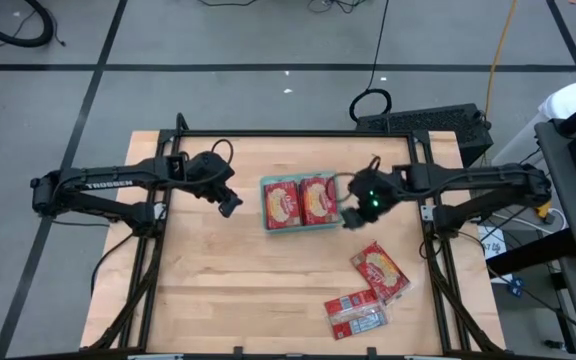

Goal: Sort popcorn bags into baskets
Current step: Put the red popcorn bag into the green bin

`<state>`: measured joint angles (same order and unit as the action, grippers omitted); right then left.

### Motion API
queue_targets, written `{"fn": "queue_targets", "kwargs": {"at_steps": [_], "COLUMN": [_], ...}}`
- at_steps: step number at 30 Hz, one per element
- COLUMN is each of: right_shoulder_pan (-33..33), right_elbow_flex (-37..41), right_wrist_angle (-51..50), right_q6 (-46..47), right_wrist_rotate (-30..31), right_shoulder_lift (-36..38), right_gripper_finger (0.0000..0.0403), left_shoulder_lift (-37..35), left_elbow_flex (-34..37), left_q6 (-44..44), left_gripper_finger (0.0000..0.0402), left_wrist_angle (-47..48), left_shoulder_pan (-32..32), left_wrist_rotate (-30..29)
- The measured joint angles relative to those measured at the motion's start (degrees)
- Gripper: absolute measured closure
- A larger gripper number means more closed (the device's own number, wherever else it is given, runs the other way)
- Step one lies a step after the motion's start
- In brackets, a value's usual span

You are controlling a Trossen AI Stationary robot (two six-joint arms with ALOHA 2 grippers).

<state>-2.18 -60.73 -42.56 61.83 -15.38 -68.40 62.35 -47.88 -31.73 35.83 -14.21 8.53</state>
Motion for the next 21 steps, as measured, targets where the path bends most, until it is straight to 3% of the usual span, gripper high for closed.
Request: {"fn": "queue_targets", "kwargs": {"at_steps": [5,11,17,21], "right_shoulder_pan": [3.6,4.1,4.2,3.6], "right_elbow_flex": [0.9,5.9,11.9,16.4], "right_wrist_angle": [-4.0,-2.5,2.7,7.1], "right_q6": [-7.9,-23.6,-41.9,-52.4], "right_wrist_rotate": [-6.2,-10.7,-11.7,-12.0], "right_shoulder_lift": [-0.3,-1.2,-1.2,-1.2], "right_gripper_finger": [0.0272,0.0217,0.0178,0.0176], "left_shoulder_lift": [0.0,0.0,0.0,0.0], "left_elbow_flex": [0.0,0.0,0.0,0.0], "left_q6": [1.0,-3.5,-10.9,-16.8], "left_gripper_finger": [0.0231,0.0231,0.0231,0.0231], "left_wrist_angle": [0.0,0.0,-0.3,-2.8], "left_shoulder_pan": [1.3,5.2,12.9,19.9], "left_wrist_rotate": [-2.5,-3.9,-5.7,-11.0]}}
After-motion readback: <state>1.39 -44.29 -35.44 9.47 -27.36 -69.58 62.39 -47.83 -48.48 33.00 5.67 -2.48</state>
